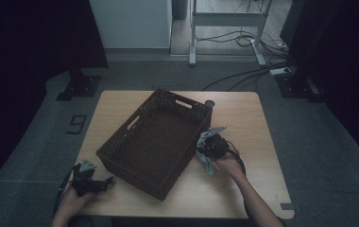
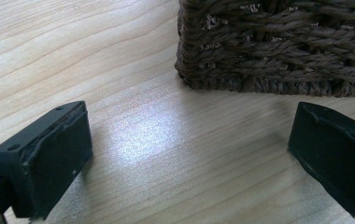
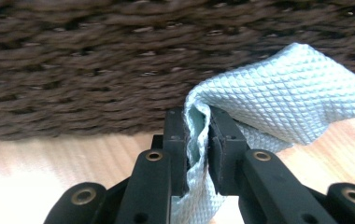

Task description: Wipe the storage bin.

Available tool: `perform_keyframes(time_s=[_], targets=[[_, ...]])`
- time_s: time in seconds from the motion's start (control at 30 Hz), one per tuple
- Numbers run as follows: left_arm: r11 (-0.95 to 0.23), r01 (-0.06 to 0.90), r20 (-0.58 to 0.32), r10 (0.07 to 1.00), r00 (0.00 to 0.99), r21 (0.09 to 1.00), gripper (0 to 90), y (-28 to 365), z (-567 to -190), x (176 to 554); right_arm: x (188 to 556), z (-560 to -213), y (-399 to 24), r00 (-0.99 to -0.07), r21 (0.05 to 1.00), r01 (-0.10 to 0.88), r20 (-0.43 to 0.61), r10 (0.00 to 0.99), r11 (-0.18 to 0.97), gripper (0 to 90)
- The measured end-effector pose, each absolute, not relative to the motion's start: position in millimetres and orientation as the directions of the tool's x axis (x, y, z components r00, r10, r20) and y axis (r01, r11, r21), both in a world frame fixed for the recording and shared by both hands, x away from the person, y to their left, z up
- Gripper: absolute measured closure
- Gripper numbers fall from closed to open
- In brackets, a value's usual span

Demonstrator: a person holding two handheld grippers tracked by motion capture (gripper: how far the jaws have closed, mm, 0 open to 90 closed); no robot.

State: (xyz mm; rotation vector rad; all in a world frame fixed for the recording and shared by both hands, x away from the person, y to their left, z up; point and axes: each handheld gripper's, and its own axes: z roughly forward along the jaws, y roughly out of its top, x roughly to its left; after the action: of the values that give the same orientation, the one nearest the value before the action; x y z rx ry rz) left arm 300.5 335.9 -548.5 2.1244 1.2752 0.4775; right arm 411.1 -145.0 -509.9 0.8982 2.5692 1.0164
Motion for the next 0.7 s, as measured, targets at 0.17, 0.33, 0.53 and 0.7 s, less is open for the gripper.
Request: perform_keyframes(time_s=[0.17,0.33,0.53,0.7], targets=[[-0.352,0.663,-0.004,0.882,0.472,0.661,0.0,336,-549,300,401,-510,-140,-0.798,0.686,0.449,0.019,0.602,0.573,78.1],[-0.353,0.664,-0.004,0.881,0.472,0.66,0.0,336,-548,300,393,-510,-136,-0.809,0.682,0.442,0.024,0.587,0.582,78.1],[-0.353,0.664,-0.004,0.881,0.472,0.66,0.0,336,-548,300,383,-510,-130,-0.816,0.684,0.444,0.042,0.577,0.578,78.0],[-0.352,0.664,-0.004,0.882,0.472,0.659,0.0,336,-548,300,373,-509,-125,-0.823,0.684,0.439,0.045,0.567,0.582,77.5]])
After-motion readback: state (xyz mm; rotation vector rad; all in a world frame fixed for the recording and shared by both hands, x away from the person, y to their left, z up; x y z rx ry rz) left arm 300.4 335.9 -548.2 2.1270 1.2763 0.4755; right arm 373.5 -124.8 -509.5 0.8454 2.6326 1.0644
